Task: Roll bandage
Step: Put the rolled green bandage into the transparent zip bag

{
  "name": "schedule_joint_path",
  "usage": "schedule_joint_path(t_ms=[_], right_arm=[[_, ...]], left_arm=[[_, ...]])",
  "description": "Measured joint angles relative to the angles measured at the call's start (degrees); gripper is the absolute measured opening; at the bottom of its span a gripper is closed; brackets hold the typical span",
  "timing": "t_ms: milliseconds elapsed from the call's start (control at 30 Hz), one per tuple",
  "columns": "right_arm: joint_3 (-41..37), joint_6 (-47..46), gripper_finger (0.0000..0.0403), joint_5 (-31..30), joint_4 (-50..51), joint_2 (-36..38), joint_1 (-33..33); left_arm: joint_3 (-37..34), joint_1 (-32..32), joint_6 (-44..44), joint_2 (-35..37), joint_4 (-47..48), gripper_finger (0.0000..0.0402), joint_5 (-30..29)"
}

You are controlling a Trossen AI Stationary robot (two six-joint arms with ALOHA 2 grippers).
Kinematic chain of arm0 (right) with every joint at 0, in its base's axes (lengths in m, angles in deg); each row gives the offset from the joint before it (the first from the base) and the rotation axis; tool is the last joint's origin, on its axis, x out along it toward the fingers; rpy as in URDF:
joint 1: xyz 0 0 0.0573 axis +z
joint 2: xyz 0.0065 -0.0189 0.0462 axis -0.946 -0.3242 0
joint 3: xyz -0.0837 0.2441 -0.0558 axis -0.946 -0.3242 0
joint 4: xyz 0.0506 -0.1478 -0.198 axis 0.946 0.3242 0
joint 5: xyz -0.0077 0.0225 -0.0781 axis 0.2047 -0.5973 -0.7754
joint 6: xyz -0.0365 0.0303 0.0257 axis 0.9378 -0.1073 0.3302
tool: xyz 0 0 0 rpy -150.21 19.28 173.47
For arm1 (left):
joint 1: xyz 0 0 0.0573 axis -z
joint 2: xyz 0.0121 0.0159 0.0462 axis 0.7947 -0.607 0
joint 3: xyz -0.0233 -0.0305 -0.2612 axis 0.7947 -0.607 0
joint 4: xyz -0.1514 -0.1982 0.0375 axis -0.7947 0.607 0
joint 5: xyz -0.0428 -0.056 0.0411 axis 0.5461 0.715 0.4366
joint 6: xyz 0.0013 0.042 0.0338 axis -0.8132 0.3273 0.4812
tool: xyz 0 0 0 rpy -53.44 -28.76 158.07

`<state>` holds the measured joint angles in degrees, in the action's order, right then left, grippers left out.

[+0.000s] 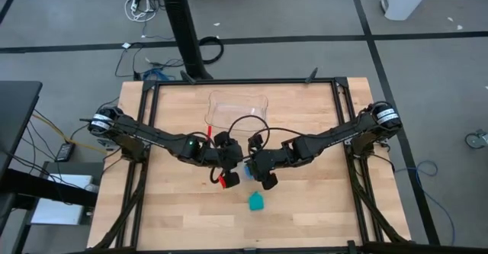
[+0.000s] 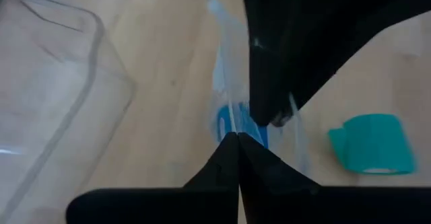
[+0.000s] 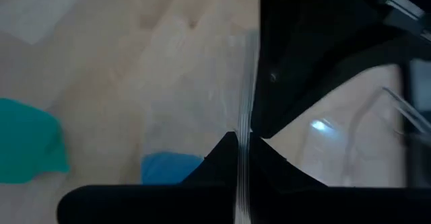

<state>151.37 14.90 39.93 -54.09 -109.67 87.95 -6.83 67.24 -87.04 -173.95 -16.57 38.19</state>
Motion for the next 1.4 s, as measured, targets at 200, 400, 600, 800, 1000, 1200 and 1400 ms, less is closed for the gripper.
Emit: schedule_joint_path(t_ms=[200, 400, 600, 800, 1000, 1200, 1400], right_arm=[[0.02, -1.31, 0.0052, -3.97, 1.09, 0.50, 2.80], [0.00, -7.79, 0.0073, -4.86, 4.31, 0.15, 3.02], [0.00, -8.36, 0.0072, -8.44, 1.67, 0.39, 2.50], [-0.02, -7.74, 0.0081, -4.51, -0.47, 0.20, 0.49], [-0.02, -6.27, 0.0085, -1.79, -0.36, 0.20, -0.91], [-1.08, -7.37, 0.0075, 4.55, -0.94, 0.20, -0.70], [-5.27, -11.04, 0.0071, 3.23, -3.24, 0.09, 0.85]], left_arm=[[0.00, 0.02, 2.19, 0.00, 2.00, 0.0002, -5.95], [-0.02, 1.93, 9.20, 0.00, 1.06, 0.0001, -12.71], [-0.02, 3.44, 12.79, 0.00, -0.60, 0.0001, -13.62], [-0.02, 3.78, 12.63, 0.00, -0.68, 0.0000, -13.47], [-0.02, 3.91, 12.95, 0.02, -2.97, 0.0000, -13.51], [-0.02, 4.61, 13.12, 0.02, -2.79, 0.0000, -18.28], [-0.02, 5.55, 14.03, 0.02, -3.63, 0.0000, -20.16]])
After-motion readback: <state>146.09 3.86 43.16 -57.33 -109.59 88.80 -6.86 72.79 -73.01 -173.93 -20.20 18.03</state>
